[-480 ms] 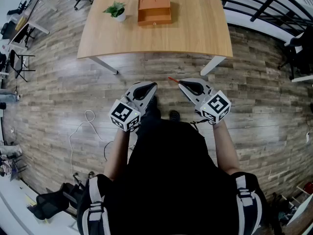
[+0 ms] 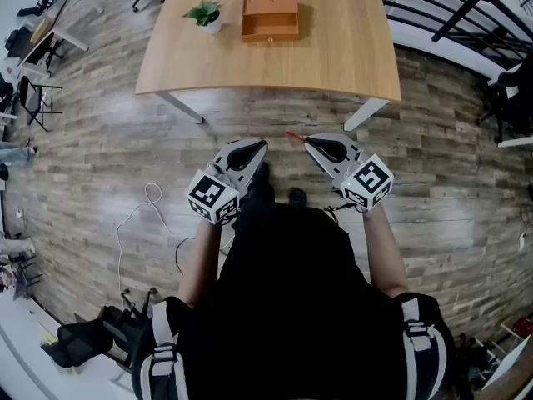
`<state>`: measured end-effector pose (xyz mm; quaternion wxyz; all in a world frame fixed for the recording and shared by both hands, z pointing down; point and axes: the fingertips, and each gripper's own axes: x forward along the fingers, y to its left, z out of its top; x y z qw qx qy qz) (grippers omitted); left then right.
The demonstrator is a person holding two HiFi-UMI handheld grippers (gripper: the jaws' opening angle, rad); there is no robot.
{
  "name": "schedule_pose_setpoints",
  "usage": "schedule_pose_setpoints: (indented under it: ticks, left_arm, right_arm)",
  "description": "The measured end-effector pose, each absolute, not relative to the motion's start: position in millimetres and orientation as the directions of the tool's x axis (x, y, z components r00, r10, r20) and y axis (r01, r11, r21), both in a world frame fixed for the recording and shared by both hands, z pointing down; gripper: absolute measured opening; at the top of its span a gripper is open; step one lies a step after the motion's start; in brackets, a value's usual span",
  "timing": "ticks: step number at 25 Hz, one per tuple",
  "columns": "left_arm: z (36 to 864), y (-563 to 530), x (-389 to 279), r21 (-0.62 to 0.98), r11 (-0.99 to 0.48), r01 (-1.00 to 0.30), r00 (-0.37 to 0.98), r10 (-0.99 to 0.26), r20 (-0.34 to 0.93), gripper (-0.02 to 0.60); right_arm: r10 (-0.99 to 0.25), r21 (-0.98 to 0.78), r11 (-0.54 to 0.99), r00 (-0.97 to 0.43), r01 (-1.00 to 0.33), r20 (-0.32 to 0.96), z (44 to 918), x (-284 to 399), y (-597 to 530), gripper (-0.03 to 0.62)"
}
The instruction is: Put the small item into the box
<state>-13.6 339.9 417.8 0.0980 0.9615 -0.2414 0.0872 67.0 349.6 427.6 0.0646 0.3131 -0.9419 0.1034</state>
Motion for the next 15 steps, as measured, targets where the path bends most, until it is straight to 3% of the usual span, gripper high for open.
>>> schedule_pose_setpoints:
  ticks: [15]
  left_arm:
    - [420, 324, -21, 0.164, -0.872, -0.461, 0.88, -0.425, 0.213, 0.023]
  right_arm:
    - [-0.574, -0.162, 0.778, -0.792, -0.606, 0.207, 429, 56, 330, 0.031]
